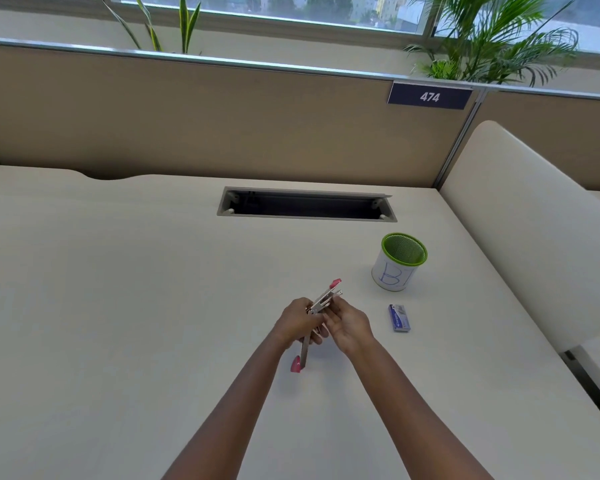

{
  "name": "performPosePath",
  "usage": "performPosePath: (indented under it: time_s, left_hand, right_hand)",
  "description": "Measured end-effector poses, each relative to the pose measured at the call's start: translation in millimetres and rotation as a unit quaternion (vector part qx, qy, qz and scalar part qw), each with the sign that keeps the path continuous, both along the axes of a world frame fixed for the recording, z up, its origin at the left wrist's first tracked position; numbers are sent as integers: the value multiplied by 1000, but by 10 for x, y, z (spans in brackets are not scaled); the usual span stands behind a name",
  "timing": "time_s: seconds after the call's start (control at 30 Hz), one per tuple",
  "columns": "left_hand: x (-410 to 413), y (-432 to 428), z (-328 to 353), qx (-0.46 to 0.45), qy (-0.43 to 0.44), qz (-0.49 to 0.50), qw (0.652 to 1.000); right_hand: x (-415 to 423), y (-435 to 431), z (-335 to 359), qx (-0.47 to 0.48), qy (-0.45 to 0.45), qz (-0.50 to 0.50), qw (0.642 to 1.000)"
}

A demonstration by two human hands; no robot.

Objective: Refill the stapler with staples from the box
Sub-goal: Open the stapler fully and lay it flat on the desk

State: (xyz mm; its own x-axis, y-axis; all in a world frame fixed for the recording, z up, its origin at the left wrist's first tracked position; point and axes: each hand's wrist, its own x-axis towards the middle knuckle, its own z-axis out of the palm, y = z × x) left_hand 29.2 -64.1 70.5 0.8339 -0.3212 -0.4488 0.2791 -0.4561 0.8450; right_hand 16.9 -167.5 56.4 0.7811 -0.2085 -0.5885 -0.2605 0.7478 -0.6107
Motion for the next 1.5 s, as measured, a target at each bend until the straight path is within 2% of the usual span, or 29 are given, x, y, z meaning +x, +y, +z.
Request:
performPosePath:
  time_s: [0.13,0.27,0.4,0.53,0.67,0.77,0.93,1.1,1.2,1.37,1.5]
  left_hand:
    - [-66,-29,-9,87,-150,-18,985]
    - [-125,-72,-69,269,-299,-85,912]
    - [-174,-107,-171,348,-366,-96,858]
    - [-167,-122,-219,361,-383,-81,847]
    - [-132,-129,-222,360,-389,-86,844]
    - [-115,-123,-192,359,-390,-67,845]
    - [-152,-141,-211,366,-340,-99,861]
    - [-193,-160,-169,338,-302,-29,891]
    - [-222,-186,-189,327,-291,-25,899]
    - [-281,-239,-181,334,-283,-51,898]
    - [-351,-290,-158,284,-263,-37,921]
  right_hand:
    - [35,-19,-41,10,2,-4,1000]
    - [53,-37,-39,18,15,37,999]
    - [40,-38,-51,27,23,79,996]
    - [52,-23,-43,79,-5,71,994]
    - [56,-36,-33,79,-9,87,993]
    - [53,-55,-36,64,11,62,996]
    - [9,-45,-60,58,-1,97,994]
    - [-22,11,-51,-54,2,177,983]
    - [-16,41,-60,-117,10,219,969]
    - [-23,-46,-122,-93,43,173,980]
    - [-57,-84,-163,-68,36,155,985]
